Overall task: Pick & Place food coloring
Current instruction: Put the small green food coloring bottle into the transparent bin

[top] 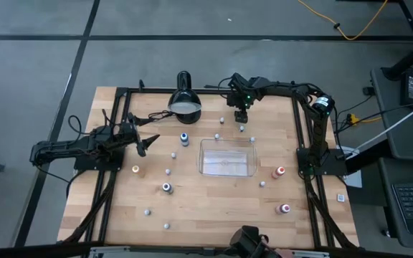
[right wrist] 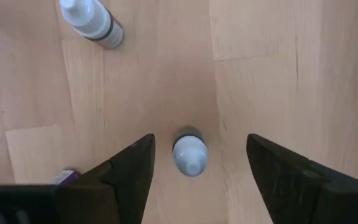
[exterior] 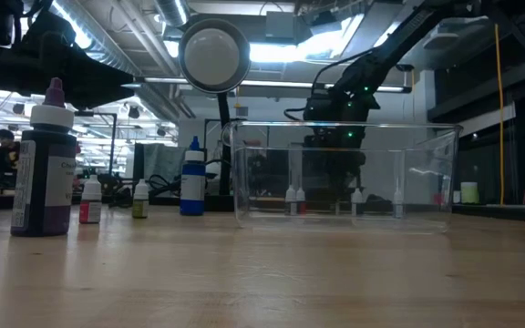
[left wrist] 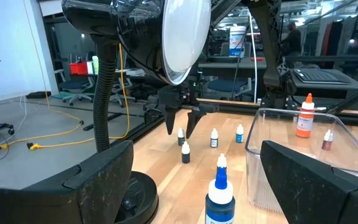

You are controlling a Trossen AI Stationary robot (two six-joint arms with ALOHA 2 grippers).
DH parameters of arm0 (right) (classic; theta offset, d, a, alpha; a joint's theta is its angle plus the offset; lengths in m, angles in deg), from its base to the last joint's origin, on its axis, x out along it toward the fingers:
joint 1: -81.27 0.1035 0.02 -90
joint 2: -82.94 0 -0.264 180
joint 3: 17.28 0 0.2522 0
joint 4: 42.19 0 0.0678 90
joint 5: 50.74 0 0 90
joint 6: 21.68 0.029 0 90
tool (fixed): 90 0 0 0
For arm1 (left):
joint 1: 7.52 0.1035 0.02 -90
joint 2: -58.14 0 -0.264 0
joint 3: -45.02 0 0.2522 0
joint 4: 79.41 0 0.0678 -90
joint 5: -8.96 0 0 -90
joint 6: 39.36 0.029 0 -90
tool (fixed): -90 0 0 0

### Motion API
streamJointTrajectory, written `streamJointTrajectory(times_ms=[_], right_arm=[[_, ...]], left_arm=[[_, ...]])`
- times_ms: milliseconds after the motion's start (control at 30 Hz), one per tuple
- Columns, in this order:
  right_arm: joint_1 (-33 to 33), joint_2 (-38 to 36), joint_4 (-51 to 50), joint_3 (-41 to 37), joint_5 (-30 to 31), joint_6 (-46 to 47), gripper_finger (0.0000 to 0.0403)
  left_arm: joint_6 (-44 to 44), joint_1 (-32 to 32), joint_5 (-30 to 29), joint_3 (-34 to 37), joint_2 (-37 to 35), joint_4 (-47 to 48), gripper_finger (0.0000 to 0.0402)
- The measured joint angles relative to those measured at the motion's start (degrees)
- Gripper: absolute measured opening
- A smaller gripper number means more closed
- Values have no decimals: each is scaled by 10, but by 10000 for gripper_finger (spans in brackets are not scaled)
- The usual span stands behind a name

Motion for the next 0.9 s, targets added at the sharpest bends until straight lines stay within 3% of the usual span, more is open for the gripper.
streamJointTrajectory(times_ms=[667, 900], right_arm=[[3, 0, 1, 0, -2, 2, 253], [3, 0, -8, -1, -2, 2, 214]], left_arm=[[0, 0, 0, 0, 0, 0, 347], [0, 0, 0, 0, 0, 0, 347]])
